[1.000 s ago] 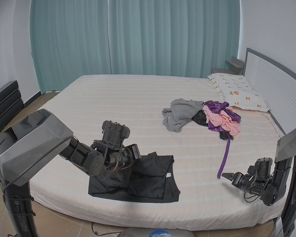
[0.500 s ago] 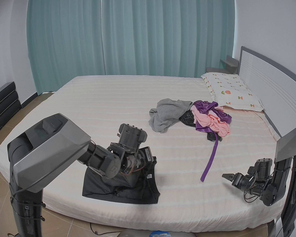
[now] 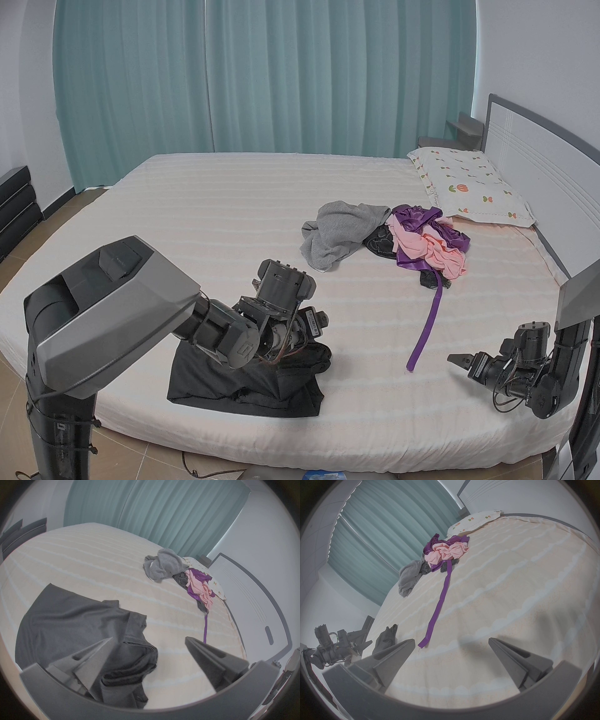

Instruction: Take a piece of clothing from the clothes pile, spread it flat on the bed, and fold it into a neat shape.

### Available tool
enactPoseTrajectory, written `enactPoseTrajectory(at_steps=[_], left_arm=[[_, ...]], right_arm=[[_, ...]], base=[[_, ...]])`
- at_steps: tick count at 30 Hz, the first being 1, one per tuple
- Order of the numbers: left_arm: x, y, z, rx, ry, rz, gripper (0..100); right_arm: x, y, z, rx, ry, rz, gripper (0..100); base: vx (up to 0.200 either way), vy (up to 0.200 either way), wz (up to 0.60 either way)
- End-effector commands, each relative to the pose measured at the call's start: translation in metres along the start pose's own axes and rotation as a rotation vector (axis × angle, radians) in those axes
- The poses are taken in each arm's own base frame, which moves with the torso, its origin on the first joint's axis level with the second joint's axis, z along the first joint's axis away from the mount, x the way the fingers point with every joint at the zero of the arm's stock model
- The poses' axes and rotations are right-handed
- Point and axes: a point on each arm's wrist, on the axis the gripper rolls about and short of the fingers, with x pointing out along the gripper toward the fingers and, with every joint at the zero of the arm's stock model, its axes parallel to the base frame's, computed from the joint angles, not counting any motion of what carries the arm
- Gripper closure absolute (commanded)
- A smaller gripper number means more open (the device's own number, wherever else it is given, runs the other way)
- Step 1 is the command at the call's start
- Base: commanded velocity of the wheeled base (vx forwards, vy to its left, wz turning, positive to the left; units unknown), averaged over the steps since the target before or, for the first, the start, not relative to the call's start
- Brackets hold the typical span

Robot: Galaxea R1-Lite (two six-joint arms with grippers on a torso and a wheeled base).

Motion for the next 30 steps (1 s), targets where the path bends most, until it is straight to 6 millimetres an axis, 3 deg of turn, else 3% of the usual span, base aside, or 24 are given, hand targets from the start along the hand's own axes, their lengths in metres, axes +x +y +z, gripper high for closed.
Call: enactPoseTrajectory(at_steps=[1, 7, 15, 22, 27, 30], left_arm=[[-0.007, 0.002, 0.007, -0.041, -0.012, -0.001, 0], [-0.019, 0.008, 0.012, -0.152, -0.006, 0.016, 0], [-0.030, 0.049, 0.014, -0.310, 0.027, 0.088, 0], [-0.044, 0.090, 0.023, -0.551, 0.102, 0.078, 0], [-0.060, 0.121, 0.036, -0.647, 0.138, 0.020, 0], [-0.065, 0.130, 0.039, -0.670, 0.123, 0.001, 0]], right_arm=[[0.000, 0.000, -0.001, -0.001, 0.002, 0.000, 0], [0.000, 0.002, -0.003, -0.008, 0.010, 0.007, 0], [0.000, 0.006, -0.003, -0.018, 0.010, 0.015, 0], [0.008, 0.023, -0.015, -0.086, 0.007, 0.007, 0], [0.015, 0.041, -0.019, -0.143, -0.026, 0.015, 0], [0.022, 0.056, -0.024, -0.190, -0.028, 0.031, 0]], base=[[0.000, 0.000, 0.00], [0.000, 0.000, 0.00], [0.000, 0.000, 0.00], [0.000, 0.000, 0.00], [0.000, 0.200, 0.00], [0.000, 0.200, 0.00]])
